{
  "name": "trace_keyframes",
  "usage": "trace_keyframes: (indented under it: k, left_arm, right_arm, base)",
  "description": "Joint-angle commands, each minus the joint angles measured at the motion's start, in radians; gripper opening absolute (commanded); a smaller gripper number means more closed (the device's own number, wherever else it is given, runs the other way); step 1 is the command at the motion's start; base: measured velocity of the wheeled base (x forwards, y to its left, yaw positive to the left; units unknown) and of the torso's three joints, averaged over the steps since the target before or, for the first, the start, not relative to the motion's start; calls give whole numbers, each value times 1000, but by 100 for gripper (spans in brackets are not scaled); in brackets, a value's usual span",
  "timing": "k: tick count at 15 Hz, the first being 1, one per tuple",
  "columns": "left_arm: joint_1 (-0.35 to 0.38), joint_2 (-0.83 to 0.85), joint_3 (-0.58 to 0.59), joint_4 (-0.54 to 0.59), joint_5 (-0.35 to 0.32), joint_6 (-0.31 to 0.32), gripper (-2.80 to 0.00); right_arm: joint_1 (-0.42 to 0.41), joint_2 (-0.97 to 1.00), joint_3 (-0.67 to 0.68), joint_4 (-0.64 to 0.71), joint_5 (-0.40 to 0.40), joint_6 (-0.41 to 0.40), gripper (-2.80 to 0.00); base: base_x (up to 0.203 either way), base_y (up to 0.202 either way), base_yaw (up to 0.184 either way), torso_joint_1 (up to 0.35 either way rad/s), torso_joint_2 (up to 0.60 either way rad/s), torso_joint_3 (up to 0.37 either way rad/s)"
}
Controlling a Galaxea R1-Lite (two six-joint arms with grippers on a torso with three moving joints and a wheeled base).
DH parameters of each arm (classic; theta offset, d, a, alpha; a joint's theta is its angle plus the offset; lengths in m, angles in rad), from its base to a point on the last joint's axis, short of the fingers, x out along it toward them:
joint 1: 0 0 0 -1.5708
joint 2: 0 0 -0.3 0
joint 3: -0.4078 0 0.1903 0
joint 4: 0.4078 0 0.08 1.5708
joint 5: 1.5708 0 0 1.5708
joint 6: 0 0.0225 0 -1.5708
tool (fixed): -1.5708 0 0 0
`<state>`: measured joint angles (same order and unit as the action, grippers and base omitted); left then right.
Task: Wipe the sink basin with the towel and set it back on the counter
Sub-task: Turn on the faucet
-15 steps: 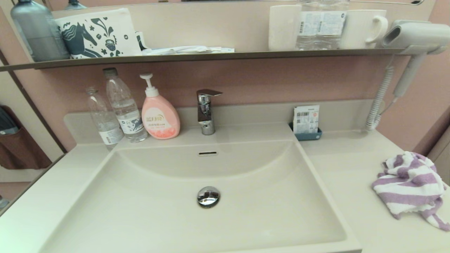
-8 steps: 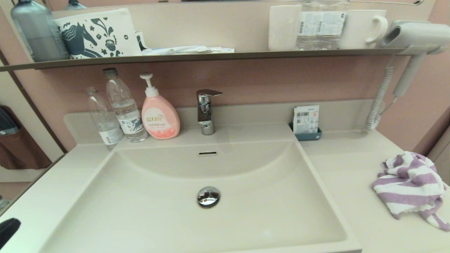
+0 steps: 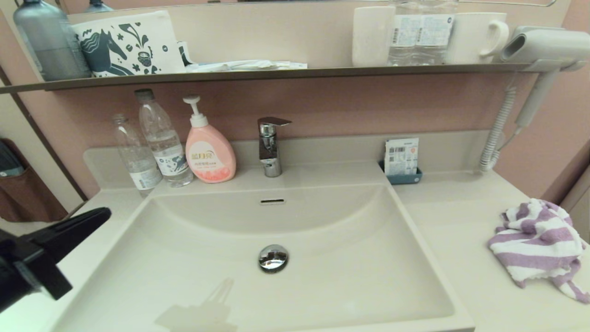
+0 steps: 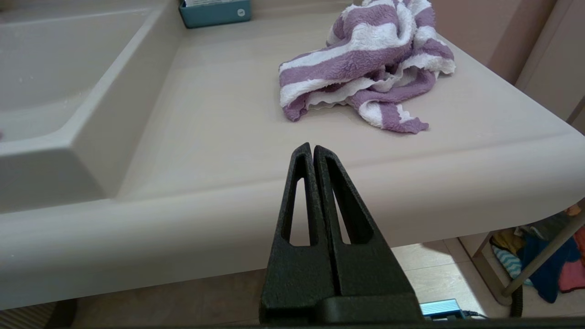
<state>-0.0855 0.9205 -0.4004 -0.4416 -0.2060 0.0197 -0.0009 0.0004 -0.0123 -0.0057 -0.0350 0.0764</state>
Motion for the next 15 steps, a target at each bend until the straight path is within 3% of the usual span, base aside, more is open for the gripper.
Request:
trace_keyframes:
  k: [1, 3, 5, 7, 11, 15]
  left_arm:
    - [-80, 223, -13, -134, 41, 3, -280]
    - [-206, 331, -67, -232, 141, 6, -280]
    - [-327, 417, -186, -262, 239, 6, -280]
    - [-404, 497, -301, -268, 296, 7, -280]
    - [-487, 659, -462, -253, 323, 9, -280]
    - [-506, 783, -600, -183, 327, 12, -280]
  right_arm:
    - [0, 0, 0, 0, 0, 0, -280]
    - [0, 0, 0, 0, 0, 0, -280]
    - [0, 0, 0, 0, 0, 0, -280]
    - [-1, 0, 0, 0, 0, 0, -280]
    - [-1, 0, 0, 0, 0, 0, -280]
    - [-1, 0, 0, 0, 0, 0, -280]
  base:
    - [0, 0, 0, 0, 0, 0]
    - [0, 0, 0, 0, 0, 0]
    - [0, 0, 0, 0, 0, 0]
    - [0, 0, 0, 0, 0, 0]
    - [0, 0, 0, 0, 0, 0]
    - [0, 0, 0, 0, 0, 0]
